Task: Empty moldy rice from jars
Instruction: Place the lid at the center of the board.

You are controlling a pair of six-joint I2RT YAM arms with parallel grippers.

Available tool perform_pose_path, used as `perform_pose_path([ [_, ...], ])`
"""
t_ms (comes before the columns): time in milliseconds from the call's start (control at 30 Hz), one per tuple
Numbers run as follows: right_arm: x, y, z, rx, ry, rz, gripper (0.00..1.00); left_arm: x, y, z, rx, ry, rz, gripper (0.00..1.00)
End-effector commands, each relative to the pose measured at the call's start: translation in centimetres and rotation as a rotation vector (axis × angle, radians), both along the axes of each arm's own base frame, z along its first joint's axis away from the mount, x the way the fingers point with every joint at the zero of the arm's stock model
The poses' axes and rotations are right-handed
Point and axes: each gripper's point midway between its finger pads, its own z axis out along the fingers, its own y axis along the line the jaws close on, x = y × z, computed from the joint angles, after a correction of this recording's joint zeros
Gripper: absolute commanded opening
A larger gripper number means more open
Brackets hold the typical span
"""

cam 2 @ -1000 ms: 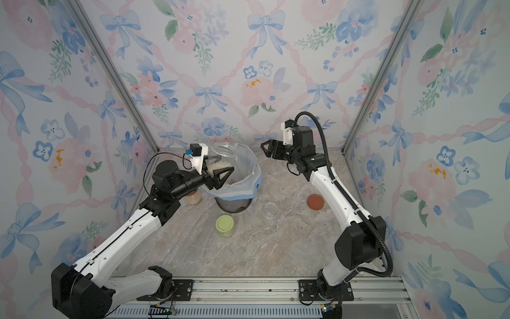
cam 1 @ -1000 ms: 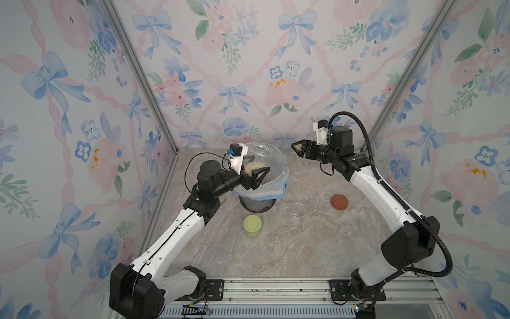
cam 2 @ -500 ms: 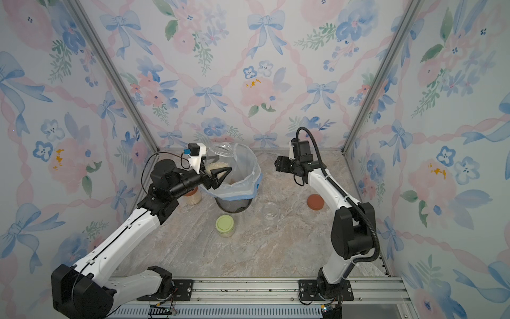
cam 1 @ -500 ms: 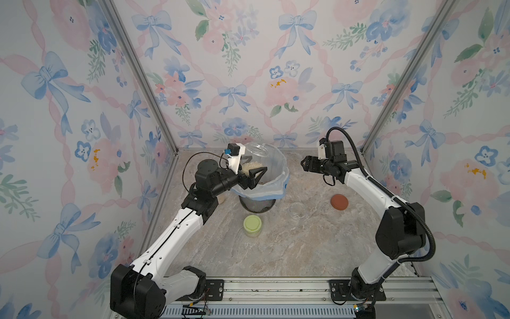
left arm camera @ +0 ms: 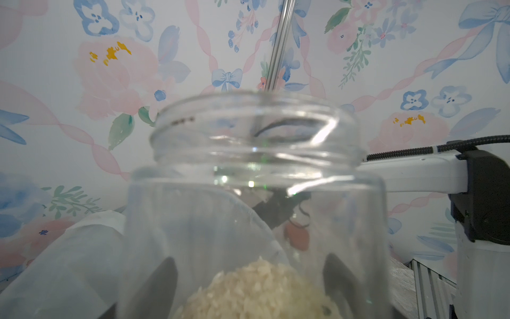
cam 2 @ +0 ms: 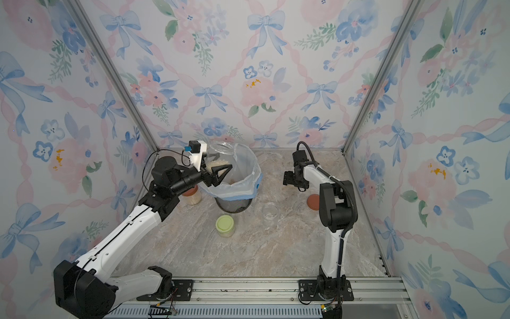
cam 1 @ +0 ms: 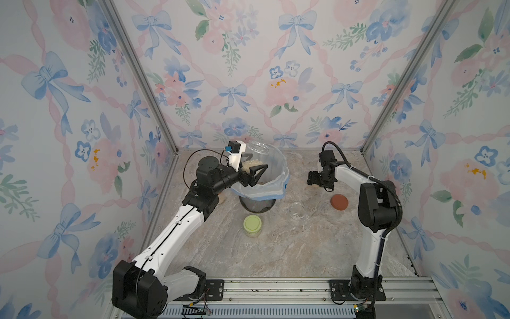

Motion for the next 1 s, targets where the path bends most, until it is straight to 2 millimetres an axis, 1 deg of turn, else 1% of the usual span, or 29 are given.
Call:
perform_pose_path([
  [0,-1.2,-1.0,-2.0,-0.053,0.107,0.003,0.36,-0.4,0.4,4.7,-0.044,-0.147,0.004,0.0],
  [67,-1.6,-1.1,-2.8,-0.063,0.144,0.002,0.39,-0.3,0.5,4.7,-0.043,-0.148,0.009,0.0],
  [133,-2.1,-1.4,-2.9,-0.074,0.165,-0.002,0.47,-0.3,0.6,4.7,-0.043,-0.151,0.017,0.0],
  [167,-2.3,-1.5,-2.9,-0.076,0.173,0.0,0.54,-0.3,0.6,4.8,-0.043,-0.152,0.02,0.0],
  [300,-2.9,-1.6,-2.6,-0.085,0.192,-0.001,0.89,-0.2,0.6,4.8,-0.041,-0.153,0.025,0.0],
  [333,-2.9,-1.6,-2.5,-0.08,0.196,-0.001,0.97,-0.1,0.6,4.8,-0.041,-0.154,0.026,0.0],
  [367,-2.9,-1.4,-2.2,-0.073,0.192,0.0,0.98,-0.1,0.6,4.7,-0.04,-0.154,0.025,0.0],
  [400,-2.9,-1.4,-1.9,-0.069,0.19,-0.002,0.97,-0.1,0.6,4.8,-0.039,-0.157,0.024,0.0],
  [500,-2.8,-1.2,0.2,-0.051,0.16,-0.03,0.97,-0.1,0.7,4.9,-0.037,-0.164,0.034,0.0],
  [700,-3.0,0.4,5.3,-0.019,0.092,-0.038,0.97,0.0,0.9,5.0,-0.038,-0.166,0.044,0.0],
  [967,-3.0,3.3,14.7,0.072,-0.057,0.005,0.97,0.0,1.1,4.4,-0.038,-0.151,0.053,0.0],
])
